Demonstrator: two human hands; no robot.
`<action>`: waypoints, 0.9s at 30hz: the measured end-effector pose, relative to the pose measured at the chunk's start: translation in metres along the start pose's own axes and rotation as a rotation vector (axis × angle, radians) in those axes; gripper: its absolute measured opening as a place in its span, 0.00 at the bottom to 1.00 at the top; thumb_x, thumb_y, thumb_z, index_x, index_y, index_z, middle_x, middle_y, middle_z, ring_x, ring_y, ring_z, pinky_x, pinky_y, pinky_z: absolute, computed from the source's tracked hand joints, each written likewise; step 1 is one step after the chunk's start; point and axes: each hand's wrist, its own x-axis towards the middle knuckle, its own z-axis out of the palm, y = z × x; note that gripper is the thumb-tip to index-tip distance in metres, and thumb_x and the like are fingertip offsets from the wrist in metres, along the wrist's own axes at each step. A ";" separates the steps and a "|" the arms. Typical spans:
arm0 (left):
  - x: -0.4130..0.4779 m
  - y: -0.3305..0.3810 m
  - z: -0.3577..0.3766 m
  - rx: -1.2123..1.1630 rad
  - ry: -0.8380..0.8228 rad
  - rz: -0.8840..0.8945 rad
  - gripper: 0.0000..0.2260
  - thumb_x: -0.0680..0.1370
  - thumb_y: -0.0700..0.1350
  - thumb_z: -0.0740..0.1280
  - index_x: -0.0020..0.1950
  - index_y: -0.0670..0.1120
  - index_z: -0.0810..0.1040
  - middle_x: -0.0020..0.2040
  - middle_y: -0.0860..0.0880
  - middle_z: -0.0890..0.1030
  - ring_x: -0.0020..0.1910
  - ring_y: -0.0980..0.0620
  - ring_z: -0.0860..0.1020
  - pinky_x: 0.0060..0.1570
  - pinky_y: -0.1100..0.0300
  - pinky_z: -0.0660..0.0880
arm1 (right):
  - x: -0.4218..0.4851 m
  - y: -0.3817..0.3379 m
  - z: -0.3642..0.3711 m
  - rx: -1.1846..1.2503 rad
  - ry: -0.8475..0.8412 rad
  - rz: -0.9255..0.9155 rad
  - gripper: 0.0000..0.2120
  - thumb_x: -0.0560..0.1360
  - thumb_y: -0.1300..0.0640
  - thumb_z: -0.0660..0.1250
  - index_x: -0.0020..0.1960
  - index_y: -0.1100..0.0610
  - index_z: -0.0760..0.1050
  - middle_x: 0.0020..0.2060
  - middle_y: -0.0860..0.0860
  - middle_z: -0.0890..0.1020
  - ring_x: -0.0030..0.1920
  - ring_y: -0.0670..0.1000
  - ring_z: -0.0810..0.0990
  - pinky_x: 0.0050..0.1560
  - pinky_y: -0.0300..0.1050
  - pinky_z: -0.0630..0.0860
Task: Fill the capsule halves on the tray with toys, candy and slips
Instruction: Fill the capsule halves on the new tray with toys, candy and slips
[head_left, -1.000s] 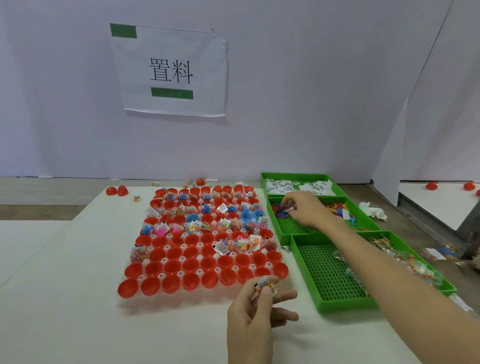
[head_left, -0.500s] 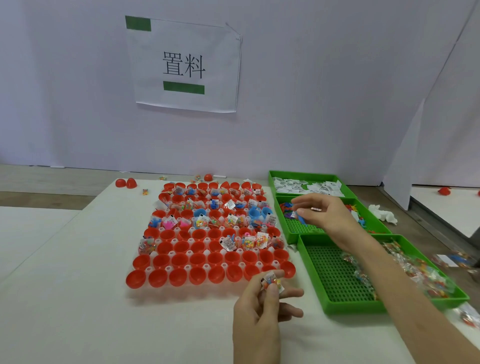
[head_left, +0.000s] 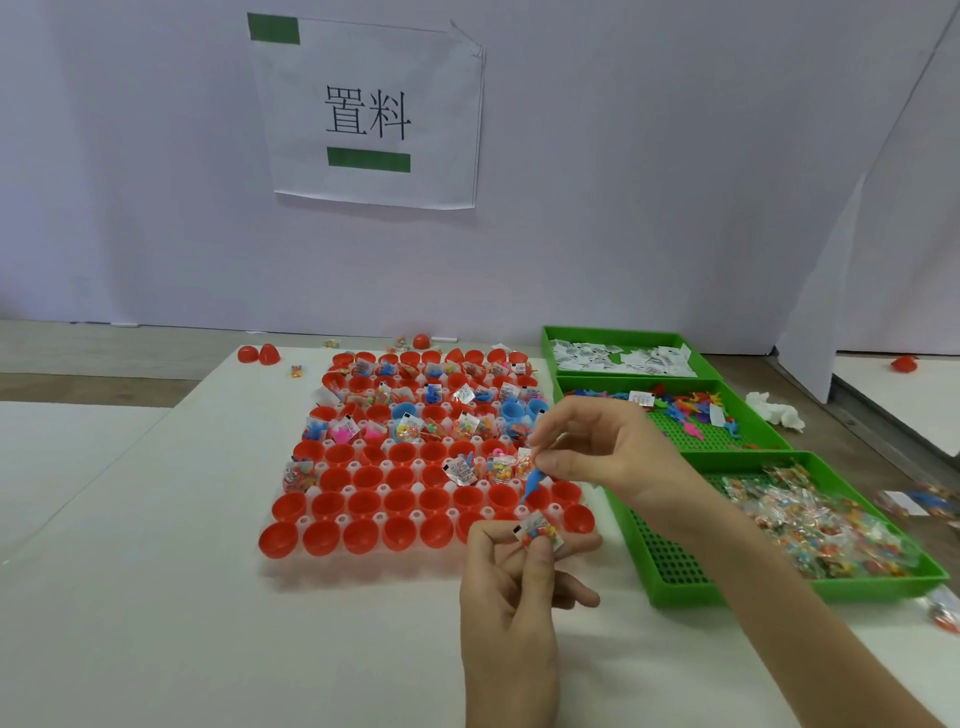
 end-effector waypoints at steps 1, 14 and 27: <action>-0.001 0.000 0.000 0.003 -0.008 0.011 0.02 0.82 0.37 0.59 0.50 0.39 0.66 0.42 0.47 0.87 0.28 0.48 0.80 0.36 0.58 0.76 | 0.000 -0.001 0.001 0.005 -0.002 0.002 0.12 0.72 0.65 0.75 0.44 0.47 0.83 0.43 0.51 0.86 0.46 0.52 0.85 0.47 0.41 0.81; -0.002 -0.003 0.000 0.022 0.015 0.017 0.12 0.81 0.38 0.61 0.60 0.53 0.66 0.39 0.46 0.86 0.27 0.50 0.79 0.33 0.61 0.75 | -0.004 -0.004 0.000 0.085 -0.220 0.047 0.08 0.72 0.64 0.76 0.46 0.52 0.82 0.43 0.56 0.86 0.46 0.55 0.86 0.49 0.45 0.81; -0.004 -0.004 0.002 0.042 -0.049 -0.115 0.07 0.81 0.37 0.61 0.48 0.42 0.62 0.37 0.43 0.86 0.24 0.47 0.79 0.26 0.66 0.70 | -0.005 0.000 -0.006 -0.036 -0.365 0.165 0.05 0.74 0.62 0.74 0.49 0.56 0.82 0.45 0.56 0.87 0.45 0.55 0.85 0.47 0.52 0.79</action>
